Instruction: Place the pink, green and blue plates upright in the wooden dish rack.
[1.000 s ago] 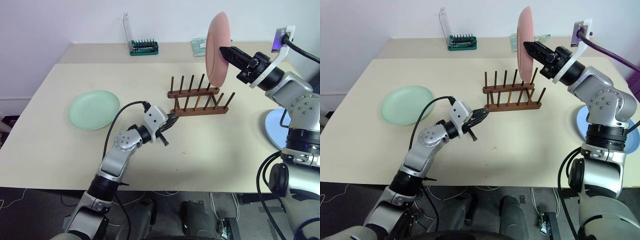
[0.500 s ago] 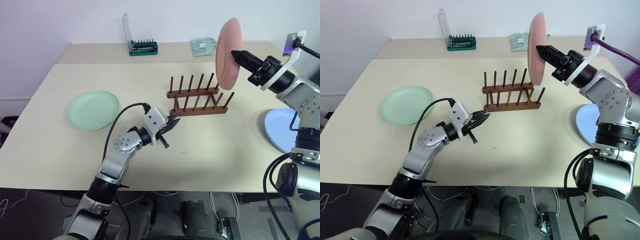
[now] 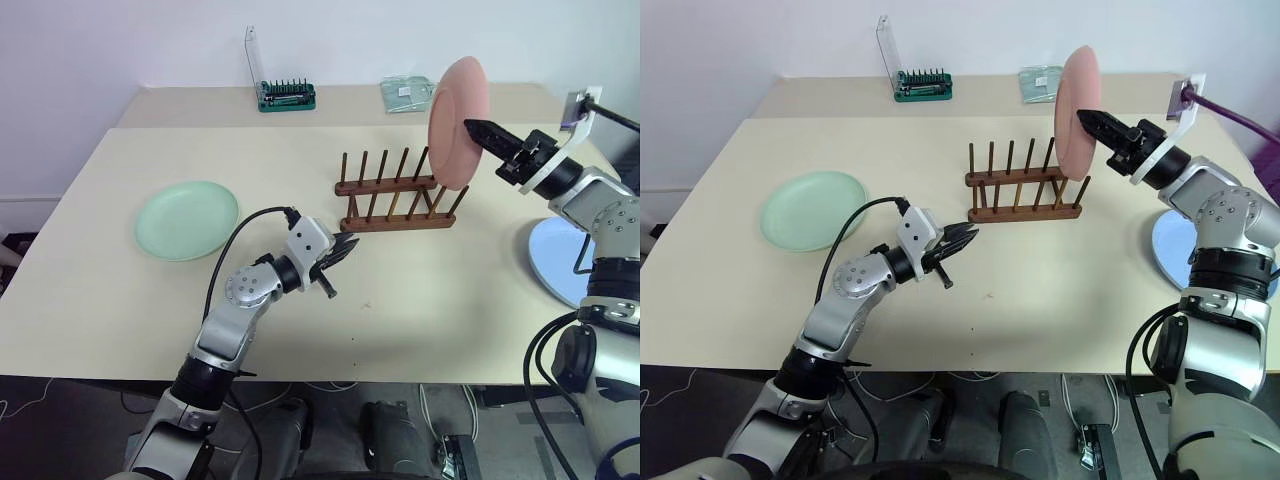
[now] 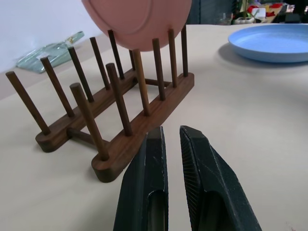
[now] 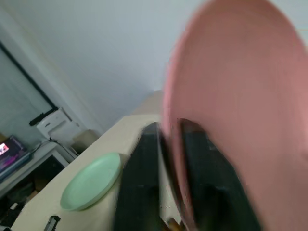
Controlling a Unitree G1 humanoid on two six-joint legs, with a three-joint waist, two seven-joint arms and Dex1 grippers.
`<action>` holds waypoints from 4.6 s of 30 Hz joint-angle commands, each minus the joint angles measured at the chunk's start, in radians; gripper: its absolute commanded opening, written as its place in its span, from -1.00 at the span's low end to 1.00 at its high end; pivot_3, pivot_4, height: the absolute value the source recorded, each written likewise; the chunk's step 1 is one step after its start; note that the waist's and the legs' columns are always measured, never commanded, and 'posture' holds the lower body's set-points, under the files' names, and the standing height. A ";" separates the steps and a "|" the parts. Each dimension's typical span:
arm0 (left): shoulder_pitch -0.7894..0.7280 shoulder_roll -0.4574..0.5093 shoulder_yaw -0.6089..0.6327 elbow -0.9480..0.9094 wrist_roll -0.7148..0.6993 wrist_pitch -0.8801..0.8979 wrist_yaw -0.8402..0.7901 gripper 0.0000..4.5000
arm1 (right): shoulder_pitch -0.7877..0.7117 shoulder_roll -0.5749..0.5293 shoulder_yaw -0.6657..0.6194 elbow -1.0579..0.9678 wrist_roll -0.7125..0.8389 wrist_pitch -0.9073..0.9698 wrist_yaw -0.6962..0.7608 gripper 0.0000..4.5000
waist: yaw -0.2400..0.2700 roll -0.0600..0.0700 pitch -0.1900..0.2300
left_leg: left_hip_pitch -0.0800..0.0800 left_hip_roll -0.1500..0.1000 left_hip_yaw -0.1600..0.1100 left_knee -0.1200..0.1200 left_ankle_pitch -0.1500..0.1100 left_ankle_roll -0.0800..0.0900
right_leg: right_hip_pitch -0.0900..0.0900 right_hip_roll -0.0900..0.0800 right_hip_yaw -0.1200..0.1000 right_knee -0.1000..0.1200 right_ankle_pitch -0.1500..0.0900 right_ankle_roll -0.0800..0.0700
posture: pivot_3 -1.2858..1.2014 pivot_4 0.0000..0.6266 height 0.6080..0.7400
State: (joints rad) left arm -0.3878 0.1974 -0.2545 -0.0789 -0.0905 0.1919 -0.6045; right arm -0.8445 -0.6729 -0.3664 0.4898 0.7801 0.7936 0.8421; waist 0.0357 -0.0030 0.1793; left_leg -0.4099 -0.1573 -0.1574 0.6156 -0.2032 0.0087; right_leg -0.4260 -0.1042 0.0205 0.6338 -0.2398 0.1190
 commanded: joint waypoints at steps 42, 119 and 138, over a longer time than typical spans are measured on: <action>-0.105 -0.088 0.990 -0.214 -0.179 0.881 0.811 0.95 | 0.171 0.147 0.532 -0.639 -0.375 -0.382 0.111 0.98 | -0.024 -0.007 0.000 | 0.000 0.008 0.001 0.004 -0.002 -0.006 | 0.001 0.008 -0.001 -0.001 0.006 -0.002 | 0.03 -0.52 1.00; 0.090 0.248 0.200 -0.344 -0.356 0.320 0.055 0.28 | -0.001 0.340 0.122 -0.566 -0.039 -0.060 -0.397 -1.00 | -0.053 -0.007 0.001 | 0.001 0.017 0.009 -0.003 -0.002 -0.007 | -0.005 0.014 0.007 -0.002 0.011 -0.010 | 0.03 -0.52 1.00; 0.107 0.225 0.116 -0.356 -0.296 0.325 0.030 0.30 | -0.039 0.370 0.077 -0.456 0.000 0.086 -0.582 -0.37 | -0.049 -0.004 0.001 | 0.001 0.018 0.012 -0.002 -0.002 -0.006 | -0.005 0.014 0.008 -0.002 0.011 -0.010 | 0.03 -0.52 1.00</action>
State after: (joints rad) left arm -0.2831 0.4240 -0.1420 -0.4039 -0.3929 0.5236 -0.5790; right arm -0.8470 -0.2946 -0.2954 0.0520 0.7943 0.9142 0.2488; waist -0.0134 -0.0070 0.1802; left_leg -0.4087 -0.1393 -0.1456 0.6133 -0.2049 0.0023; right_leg -0.4312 -0.0899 0.0287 0.6314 -0.2288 0.1091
